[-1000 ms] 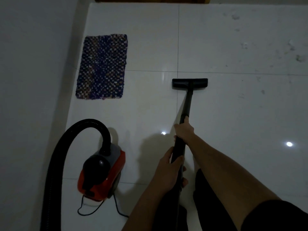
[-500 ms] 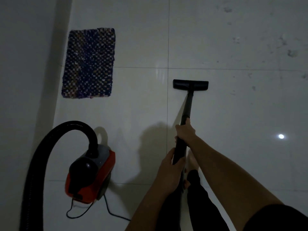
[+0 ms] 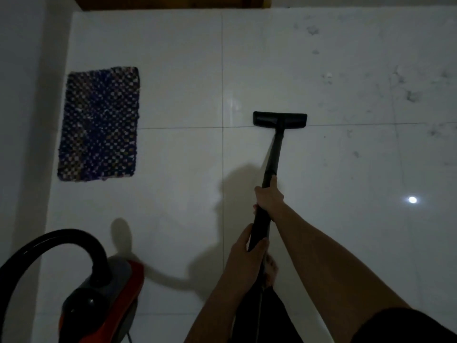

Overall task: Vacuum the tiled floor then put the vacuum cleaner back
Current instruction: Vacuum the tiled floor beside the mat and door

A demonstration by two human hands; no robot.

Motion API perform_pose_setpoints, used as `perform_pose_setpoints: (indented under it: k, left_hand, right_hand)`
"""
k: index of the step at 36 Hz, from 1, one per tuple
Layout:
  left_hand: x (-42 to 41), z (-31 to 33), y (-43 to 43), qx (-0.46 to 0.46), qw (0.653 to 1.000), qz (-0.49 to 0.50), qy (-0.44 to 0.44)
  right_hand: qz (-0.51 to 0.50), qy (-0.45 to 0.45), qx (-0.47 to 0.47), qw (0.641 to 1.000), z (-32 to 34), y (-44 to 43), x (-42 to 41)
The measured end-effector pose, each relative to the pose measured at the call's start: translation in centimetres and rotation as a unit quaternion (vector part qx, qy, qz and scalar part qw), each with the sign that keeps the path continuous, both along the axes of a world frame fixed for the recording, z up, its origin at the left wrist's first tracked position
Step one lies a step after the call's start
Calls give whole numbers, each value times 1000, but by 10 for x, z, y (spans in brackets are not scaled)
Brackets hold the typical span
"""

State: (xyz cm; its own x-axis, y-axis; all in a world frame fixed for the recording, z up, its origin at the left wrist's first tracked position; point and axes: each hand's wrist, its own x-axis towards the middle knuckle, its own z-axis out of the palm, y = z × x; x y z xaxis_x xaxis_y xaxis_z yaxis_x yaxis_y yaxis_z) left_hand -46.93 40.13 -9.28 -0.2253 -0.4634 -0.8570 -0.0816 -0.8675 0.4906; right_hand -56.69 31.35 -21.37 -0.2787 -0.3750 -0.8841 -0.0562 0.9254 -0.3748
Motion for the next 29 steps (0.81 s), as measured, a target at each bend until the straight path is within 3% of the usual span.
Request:
perform_pose_setpoints:
  k: [21,29]
  left_hand:
    - [-108,-43,-178,8,1000,-8,9]
    - [-131,-56,-253,-18,998,-37,-47]
  right_hand:
    - [0,-4,-3,1000,-33,-186,-118]
    - [18,-10,-12,1000,-43,-262,-144]
